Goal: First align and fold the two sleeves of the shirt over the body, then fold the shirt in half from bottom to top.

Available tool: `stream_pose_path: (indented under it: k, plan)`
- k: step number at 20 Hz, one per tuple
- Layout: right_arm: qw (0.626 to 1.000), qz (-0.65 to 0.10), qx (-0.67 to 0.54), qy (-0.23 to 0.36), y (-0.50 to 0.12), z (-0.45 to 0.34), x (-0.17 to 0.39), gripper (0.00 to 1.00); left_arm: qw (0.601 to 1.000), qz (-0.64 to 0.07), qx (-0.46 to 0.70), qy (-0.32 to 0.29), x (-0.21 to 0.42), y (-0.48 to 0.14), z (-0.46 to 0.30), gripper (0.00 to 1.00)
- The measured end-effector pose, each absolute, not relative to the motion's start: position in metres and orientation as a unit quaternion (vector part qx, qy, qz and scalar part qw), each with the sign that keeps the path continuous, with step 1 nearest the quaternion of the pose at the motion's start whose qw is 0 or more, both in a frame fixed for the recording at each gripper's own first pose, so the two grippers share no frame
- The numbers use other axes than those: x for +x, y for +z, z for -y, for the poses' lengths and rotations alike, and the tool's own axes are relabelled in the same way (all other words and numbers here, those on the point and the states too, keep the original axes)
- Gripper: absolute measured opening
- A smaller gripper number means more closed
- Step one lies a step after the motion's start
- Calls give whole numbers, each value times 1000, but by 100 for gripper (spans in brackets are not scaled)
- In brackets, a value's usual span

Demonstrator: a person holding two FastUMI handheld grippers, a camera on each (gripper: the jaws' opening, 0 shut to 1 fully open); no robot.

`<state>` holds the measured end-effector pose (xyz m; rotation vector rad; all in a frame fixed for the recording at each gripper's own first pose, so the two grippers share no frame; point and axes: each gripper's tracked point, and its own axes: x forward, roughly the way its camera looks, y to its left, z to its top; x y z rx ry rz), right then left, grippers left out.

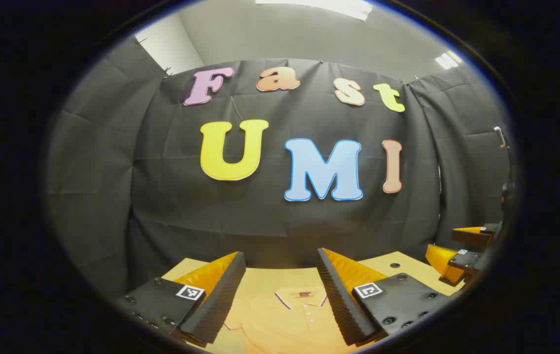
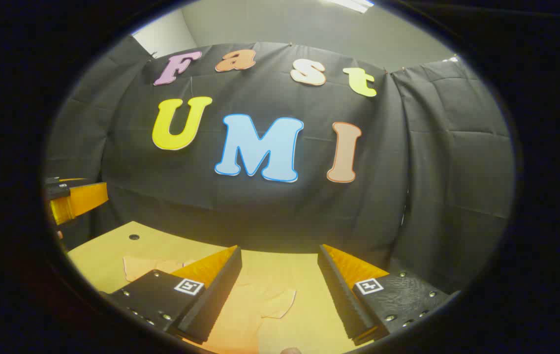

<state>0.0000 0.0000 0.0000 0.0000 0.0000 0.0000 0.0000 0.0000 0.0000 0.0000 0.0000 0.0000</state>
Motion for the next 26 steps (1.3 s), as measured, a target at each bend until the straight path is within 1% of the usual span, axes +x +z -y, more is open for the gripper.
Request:
stream_pose_path:
  k: [14, 15, 17, 18, 22, 24, 25, 26]
  plan:
    - [1000, -11, 3, 6, -6, -3, 9, 96, 1000, -18, -11, 13, 4, -13, -11, 95]
    - [1000, -12, 3, 7, -8, -4, 10, 98, 1000, -19, -12, 14, 5, -13, -11, 95]
    - [1000, -15, 3, 9, -11, -4, 13, 96, 1000, -19, -14, 16, 5, -14, -11, 94]
    - [1000, -19, 3, 10, -13, -3, 16, 96, 1000, -19, -14, 18, 5, -13, -12, 95]
    - [999, -46, 11, 9, -29, 5, 36, 96, 999, -21, -17, 32, 6, -16, -17, 95]
    - [997, -75, 16, 10, -47, 7, 48, 96, 999, -24, -20, 38, 6, -19, -18, 94]
    - [996, -89, 19, 9, -58, 9, 55, 96, 999, -26, -21, 41, 6, -20, -18, 95]
    - [995, -101, 23, 11, -66, 10, 61, 96, 998, -28, -21, 44, 8, -22, -19, 94]
